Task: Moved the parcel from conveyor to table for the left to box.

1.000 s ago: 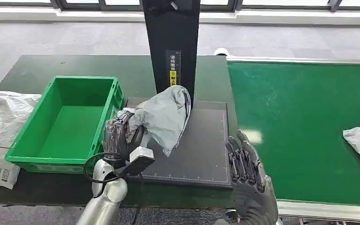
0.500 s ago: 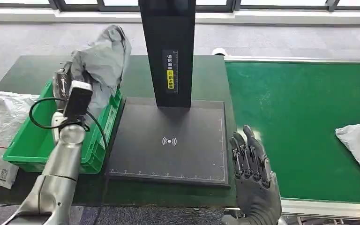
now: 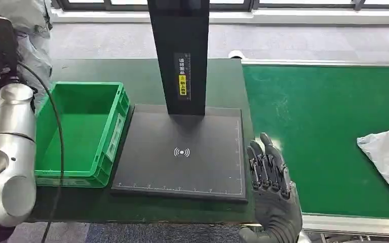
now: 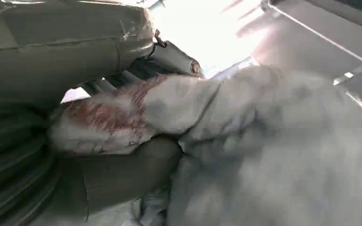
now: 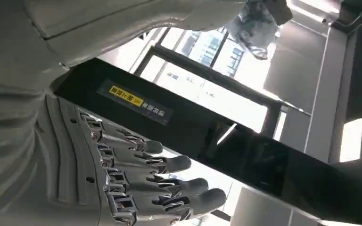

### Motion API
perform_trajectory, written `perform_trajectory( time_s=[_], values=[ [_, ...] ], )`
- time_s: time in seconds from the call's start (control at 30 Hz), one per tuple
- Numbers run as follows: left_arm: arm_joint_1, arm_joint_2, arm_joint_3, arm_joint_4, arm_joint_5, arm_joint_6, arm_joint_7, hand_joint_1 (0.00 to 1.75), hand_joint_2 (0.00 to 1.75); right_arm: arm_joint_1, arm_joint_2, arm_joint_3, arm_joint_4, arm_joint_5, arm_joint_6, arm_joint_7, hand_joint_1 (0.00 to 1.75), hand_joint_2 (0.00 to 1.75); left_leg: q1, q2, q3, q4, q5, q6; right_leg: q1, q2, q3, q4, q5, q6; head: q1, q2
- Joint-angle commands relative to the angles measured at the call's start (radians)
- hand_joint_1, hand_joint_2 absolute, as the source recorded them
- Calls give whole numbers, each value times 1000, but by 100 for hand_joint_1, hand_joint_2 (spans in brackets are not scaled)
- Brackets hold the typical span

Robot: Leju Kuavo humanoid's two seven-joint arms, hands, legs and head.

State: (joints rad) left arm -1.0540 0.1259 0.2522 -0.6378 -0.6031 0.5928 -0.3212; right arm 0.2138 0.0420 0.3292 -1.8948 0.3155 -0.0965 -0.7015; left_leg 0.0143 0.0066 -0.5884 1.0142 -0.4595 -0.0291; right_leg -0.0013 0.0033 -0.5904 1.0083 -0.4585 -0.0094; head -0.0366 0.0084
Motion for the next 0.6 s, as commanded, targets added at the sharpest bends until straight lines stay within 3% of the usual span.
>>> perform_trajectory(
  time_s=[0.03, 0.13, 0.17, 0.43, 0.6],
  values=[
    [-67, 22, 107, 176, -7, 11, 2, 175, 175, -30, -25, 10, 76, -7, 1, 3, 0, 175, 0, -2, 1, -1, 0, 1, 0, -2, 2, -1, 0, 0, 0, 0],
    [-67, 22, 107, 176, -7, 11, 2, 175, 175, -30, -25, 10, 76, -7, 1, 3, 0, 175, 1, -4, -1, 0, 1, 0, 1, -4, 1, -1, 0, 0, 0, 0],
    [-44, 38, 76, 243, -79, -56, 142, 175, 175, -42, -32, 18, 102, -22, 13, 3, 0, 175, 0, -3, 1, -2, 1, 1, 1, -3, 3, -2, 0, 1, 0, 0],
    [133, -2, 152, 344, -77, -142, 98, 175, 175, -86, -11, -11, 179, -9, 37, 3, 0, 175, -2, -2, 5, -4, 1, 0, -1, -2, 6, -3, 1, 0, 0, 0],
    [148, -47, 145, 337, -82, -184, 50, 175, 175, -87, -2, -32, 186, -7, 33, 3, 0, 175, 0, -4, 2, -2, 1, 0, 0, -3, 3, -2, 0, 0, 0, 0]
  ],
)
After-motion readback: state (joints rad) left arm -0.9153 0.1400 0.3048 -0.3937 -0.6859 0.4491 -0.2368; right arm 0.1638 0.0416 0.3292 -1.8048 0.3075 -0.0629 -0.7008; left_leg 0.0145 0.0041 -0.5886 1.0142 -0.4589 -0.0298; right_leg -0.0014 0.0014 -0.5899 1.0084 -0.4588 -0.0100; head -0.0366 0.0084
